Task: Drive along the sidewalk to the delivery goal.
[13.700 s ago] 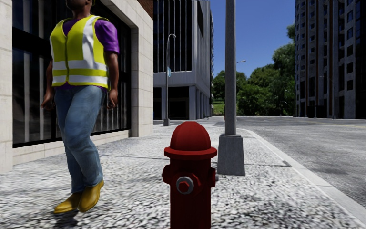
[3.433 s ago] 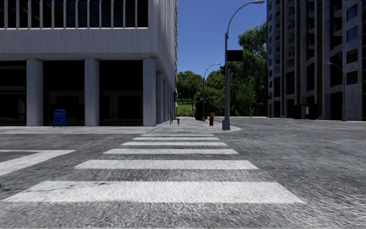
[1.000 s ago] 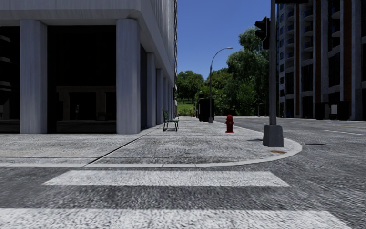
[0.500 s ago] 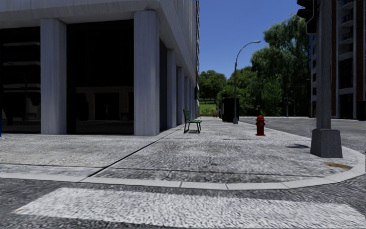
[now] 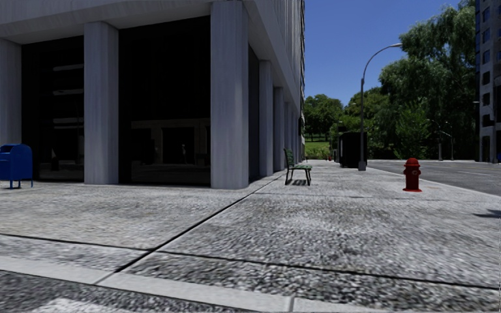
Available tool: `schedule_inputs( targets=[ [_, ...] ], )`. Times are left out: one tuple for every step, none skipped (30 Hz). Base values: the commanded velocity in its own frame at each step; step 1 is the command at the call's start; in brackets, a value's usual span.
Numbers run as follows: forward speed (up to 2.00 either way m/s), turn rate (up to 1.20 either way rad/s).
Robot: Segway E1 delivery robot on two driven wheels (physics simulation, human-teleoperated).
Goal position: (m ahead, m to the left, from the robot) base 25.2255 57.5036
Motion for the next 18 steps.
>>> schedule_inputs(
  targets=[
    [1.40,0.00],
    [1.37,0.00],
    [1.37,0.00],
    [1.36,0.00],
    [1.36,0.00],
    [1.36,0.13],
    [1.36,0.30],
    [1.36,0.30],
    [1.36,0.45],
    [1.36,0.49],
    [1.36,0.51],
    [1.36,0.51],
    [1.36,0.51],
    [1.36,0.51],
    [1.36,0.51],
    [1.36,0.51],
    [1.36,0.51],
    [1.36,0.51]
  ],
)
